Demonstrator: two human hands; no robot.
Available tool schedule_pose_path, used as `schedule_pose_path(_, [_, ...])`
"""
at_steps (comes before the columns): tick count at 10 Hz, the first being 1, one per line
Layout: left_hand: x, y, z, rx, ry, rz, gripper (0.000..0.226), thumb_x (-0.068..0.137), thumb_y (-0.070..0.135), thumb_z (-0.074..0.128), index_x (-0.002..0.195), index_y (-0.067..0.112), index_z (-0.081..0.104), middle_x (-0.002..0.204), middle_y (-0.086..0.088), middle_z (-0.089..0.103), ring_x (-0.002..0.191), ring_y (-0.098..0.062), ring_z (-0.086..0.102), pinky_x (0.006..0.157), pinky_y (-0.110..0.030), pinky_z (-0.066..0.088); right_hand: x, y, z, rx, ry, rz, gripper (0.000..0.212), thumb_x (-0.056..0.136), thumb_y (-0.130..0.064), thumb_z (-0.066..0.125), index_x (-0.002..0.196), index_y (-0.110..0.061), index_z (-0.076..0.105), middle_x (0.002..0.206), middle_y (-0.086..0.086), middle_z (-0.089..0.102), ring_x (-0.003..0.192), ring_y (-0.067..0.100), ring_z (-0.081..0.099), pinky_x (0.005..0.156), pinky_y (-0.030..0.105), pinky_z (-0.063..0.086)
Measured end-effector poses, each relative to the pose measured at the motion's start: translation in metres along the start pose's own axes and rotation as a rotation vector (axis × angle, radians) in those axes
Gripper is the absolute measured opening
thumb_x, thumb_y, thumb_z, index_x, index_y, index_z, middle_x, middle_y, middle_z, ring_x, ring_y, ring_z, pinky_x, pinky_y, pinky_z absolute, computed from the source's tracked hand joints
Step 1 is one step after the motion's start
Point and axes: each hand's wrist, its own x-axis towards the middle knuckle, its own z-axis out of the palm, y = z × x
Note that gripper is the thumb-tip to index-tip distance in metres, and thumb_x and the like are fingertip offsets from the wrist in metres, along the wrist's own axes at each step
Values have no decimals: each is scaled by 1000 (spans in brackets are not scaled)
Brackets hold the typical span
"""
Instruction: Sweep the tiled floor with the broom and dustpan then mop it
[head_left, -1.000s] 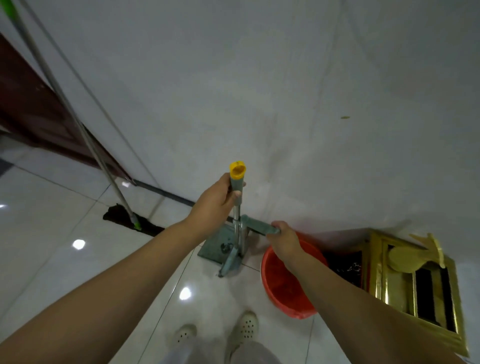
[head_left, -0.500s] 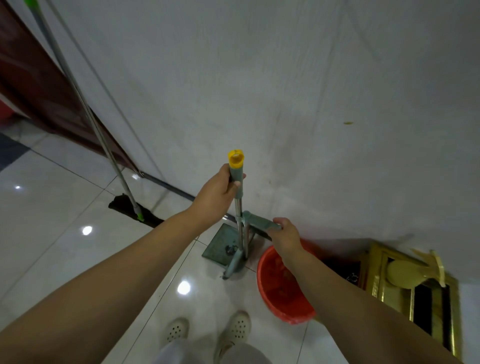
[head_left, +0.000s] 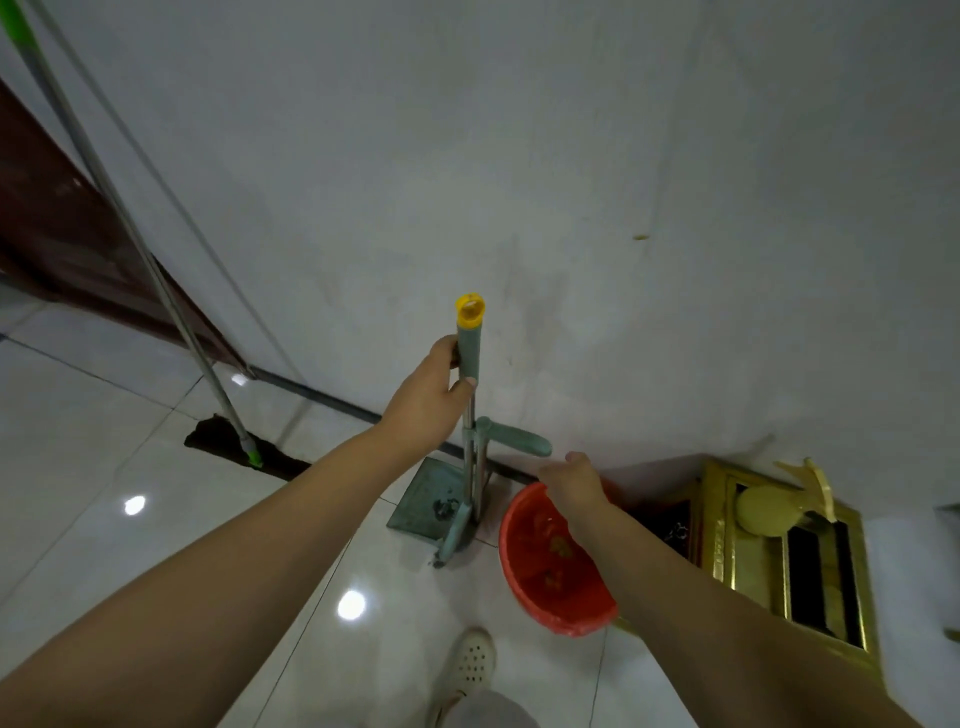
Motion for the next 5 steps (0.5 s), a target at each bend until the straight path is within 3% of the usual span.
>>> schedule_pose_path(2, [-48, -9, -8, -34, 3, -13, 51, 95, 17, 50, 142, 14, 32, 138, -3, 46, 119, -11, 47, 96, -25, 37, -54, 25, 3, 146, -8, -8, 40, 92, -5, 53, 131, 2, 49, 118, 21, 58, 107, 34, 59, 95, 42, 50])
schedule_pose_path(3, [-84, -18, -21, -20, -37, 20, 46, 95, 18, 50, 139, 14, 37, 133, -3, 52, 110, -10, 49, 93, -24, 38, -98, 46, 16, 250, -2, -23, 31, 93, -2, 51, 124, 1, 54, 88, 8, 59, 85, 24, 58, 72, 34, 53])
schedule_pose_path(5, [-176, -44, -39, -46, -109, 98, 35, 95, 17, 44, 130, 16, 46, 112, 5, 57, 93, -9, 54, 78, -22, 39, -189, 98, 54, 345, 71, -80, 16, 92, -2, 53, 103, -12, 58, 81, 6, 61, 73, 17, 62, 61, 26, 53])
